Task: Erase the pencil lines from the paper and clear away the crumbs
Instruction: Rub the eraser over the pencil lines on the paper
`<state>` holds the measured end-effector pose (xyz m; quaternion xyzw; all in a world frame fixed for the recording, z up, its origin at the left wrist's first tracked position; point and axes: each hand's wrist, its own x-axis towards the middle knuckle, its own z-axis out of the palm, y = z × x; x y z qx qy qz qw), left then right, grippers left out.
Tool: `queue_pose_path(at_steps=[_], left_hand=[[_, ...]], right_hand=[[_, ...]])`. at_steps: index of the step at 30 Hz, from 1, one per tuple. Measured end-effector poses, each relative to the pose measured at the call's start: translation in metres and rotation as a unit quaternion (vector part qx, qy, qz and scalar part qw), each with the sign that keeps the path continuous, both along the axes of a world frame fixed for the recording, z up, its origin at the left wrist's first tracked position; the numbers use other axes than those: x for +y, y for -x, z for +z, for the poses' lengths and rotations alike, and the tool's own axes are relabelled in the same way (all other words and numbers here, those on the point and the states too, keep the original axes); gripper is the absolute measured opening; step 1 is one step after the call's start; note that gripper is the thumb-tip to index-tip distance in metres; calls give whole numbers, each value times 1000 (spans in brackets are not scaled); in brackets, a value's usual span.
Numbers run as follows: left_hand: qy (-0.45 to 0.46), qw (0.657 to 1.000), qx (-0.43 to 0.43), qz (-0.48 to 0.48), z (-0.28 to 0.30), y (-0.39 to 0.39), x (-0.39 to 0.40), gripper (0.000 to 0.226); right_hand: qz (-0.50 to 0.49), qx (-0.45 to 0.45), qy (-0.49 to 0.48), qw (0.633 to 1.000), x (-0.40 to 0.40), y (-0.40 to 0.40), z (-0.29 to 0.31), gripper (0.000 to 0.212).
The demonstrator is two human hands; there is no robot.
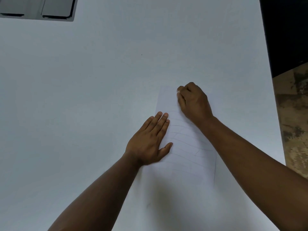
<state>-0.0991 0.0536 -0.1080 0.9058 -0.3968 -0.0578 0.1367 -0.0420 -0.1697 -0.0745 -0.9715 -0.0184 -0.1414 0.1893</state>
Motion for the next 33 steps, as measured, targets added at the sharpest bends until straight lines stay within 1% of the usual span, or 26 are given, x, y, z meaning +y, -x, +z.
queue_pose_path(at_steps=[3,6,8,10,11,13,15,17,20,24,26,29,31,33], left_hand=[[1,1000,2,-1,0,-1,0,76],[3,1000,5,0,0,-2,0,77],[7,1000,7,1,-1,-1,0,77],[12,1000,3,2,-1,0,0,76],[15,1000,0,0,-2,0,0,76],[15,1000,-3,0,-2,0,0,76],[2,1000,3,-1,-2,0,0,76],[-2,1000,5,-4,-2,-1,1,77],[4,1000,0,-10,-2,-1,1,77],[-5,1000,8,-13,-2,-3,0,77],[-9,1000,12,-15,-2,-2,1,77],[-13,1000,7,-20,-2,-3,0,78],[-20,1000,10,-20,-2,-3,1,78],[-22,999,11,-20,-1,-3,0,78]], right_hand=[[12,7,-22,1000,8,8,3,25],[75,30,-34,996,26,33,2,23],[101,41,-22,994,29,41,-2,21],[106,32,4,994,19,32,-4,20],[87,23,19,996,12,24,-4,20],[19,6,44,999,0,7,-3,20],[-27,10,39,999,-7,-2,-2,21],[-39,14,5,999,-6,1,0,21],[-41,18,-41,998,5,25,6,19],[-6,31,-33,999,35,50,0,20],[-1,23,-8,1000,36,47,-5,21],[-54,12,34,998,22,29,-4,21],[-101,6,34,994,13,18,-3,22],[-119,7,16,993,7,10,-3,24]])
